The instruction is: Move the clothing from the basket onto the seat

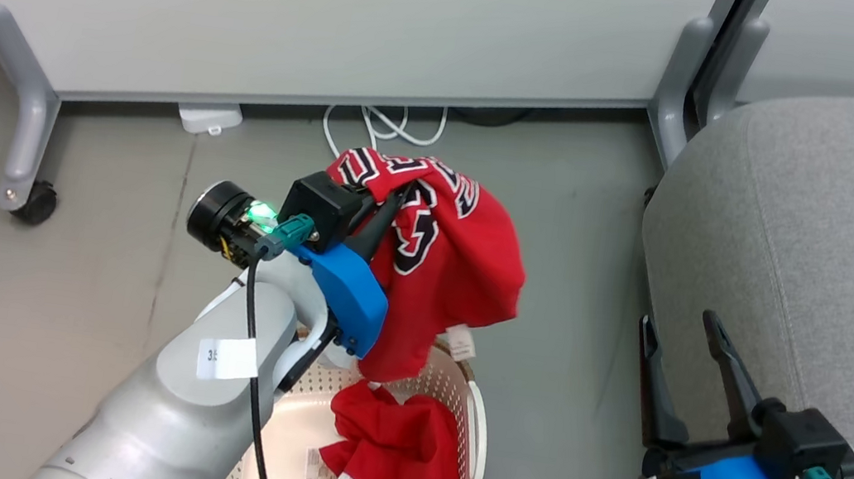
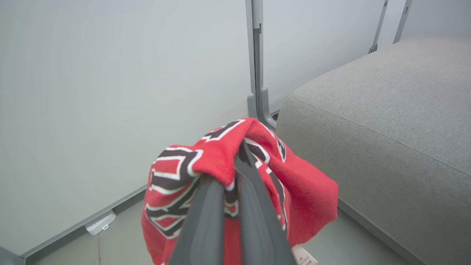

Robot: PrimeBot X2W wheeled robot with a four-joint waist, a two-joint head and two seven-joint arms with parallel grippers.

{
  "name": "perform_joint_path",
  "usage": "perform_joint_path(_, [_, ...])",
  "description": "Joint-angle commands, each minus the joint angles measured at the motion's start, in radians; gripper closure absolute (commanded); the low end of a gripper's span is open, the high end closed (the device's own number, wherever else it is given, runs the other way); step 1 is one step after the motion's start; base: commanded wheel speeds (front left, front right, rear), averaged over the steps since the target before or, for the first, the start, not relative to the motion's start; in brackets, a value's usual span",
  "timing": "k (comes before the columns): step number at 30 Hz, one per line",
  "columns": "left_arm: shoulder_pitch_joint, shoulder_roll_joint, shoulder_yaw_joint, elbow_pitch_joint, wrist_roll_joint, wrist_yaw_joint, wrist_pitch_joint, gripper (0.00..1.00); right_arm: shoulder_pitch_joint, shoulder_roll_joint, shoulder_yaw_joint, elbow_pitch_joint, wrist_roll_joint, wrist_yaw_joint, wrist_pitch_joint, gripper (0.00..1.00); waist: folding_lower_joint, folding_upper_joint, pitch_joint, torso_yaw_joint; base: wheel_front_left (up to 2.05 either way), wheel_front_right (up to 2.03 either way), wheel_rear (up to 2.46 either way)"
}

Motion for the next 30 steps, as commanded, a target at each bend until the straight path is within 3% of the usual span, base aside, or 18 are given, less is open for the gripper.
perform_joint_path(1, [0.012,0.005,0.006,-0.029,-0.001,-0.001,-0.005,1.00,0.025,-0.003,0.001,0.005,0.004,0.000,-0.003,0.00,0.0002,-0.0001,-0.032,0.005,0.00,0.00,0.00])
perform_joint_path(14, [0.103,0.060,-0.010,-0.304,0.003,0.058,0.045,1.00,0.096,-0.003,0.003,0.013,0.011,0.000,-0.003,0.00,0.0002,-0.0001,-0.119,0.024,0.00,0.00,0.00])
perform_joint_path(30, [0.155,0.130,-0.021,-0.559,-0.001,0.116,0.145,1.00,0.041,-0.009,0.104,0.033,-0.010,0.000,-0.003,0.00,0.0002,-0.0001,-0.088,0.045,0.00,0.00,0.00])
